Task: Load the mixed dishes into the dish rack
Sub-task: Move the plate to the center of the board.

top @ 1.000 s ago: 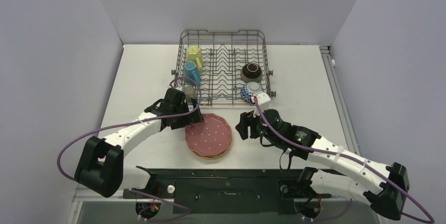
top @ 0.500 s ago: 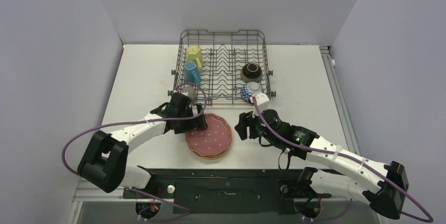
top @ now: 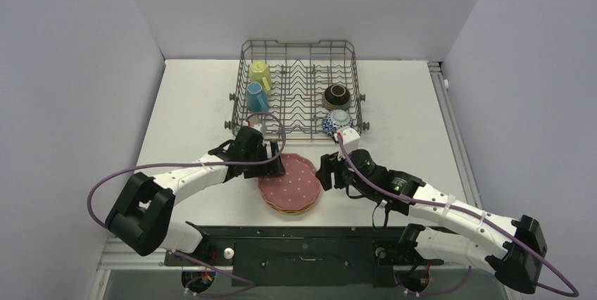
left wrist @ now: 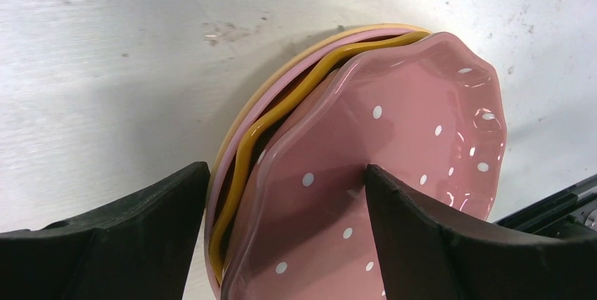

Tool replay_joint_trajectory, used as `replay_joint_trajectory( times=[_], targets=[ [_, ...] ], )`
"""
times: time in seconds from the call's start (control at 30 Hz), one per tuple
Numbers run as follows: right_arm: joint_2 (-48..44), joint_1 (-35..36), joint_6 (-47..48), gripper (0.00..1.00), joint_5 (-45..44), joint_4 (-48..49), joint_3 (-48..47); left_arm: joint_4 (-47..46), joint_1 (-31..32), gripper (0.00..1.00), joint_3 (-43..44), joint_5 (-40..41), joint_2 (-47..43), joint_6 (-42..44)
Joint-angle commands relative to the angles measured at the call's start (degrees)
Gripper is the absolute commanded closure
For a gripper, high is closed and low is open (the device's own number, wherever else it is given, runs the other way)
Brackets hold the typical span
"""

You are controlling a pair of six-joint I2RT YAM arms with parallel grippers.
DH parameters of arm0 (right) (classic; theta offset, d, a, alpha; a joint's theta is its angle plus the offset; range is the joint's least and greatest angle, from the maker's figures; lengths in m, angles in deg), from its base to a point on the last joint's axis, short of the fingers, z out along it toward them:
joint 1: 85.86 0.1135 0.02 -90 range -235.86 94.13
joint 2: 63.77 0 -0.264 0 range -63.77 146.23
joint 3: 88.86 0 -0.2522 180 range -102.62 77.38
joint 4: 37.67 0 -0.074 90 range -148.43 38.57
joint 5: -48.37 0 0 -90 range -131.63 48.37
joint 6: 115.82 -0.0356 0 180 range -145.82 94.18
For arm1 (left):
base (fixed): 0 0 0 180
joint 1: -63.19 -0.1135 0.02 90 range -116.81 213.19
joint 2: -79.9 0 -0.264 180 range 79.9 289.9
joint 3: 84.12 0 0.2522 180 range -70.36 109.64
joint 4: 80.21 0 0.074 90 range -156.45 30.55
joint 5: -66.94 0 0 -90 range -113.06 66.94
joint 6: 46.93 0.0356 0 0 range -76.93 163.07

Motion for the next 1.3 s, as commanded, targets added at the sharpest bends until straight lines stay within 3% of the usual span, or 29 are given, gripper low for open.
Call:
replay_joint_trajectory(
  times=[0.0, 0.7, 1.27],
  targets=[
    [0.52, -0.41, -1.60, 0.40, -2.41, 1.50, 1.25, -1.68, 3.84, 0.27, -0.28, -1.62, 1.77, 0.83],
    [-4.10, -5.89, -10.12, 0.36, -6.29, 0.56, 8.78, -5.29, 16.77, 0.28, 3.38, 1.04, 8.42, -0.98],
    [-5.69, -11.97, -7.54, 0.37, -9.45, -4.87, 1.58, -4.52, 20.55, 0.27, 5.39, 2.12, 8.64, -1.41]
  ],
)
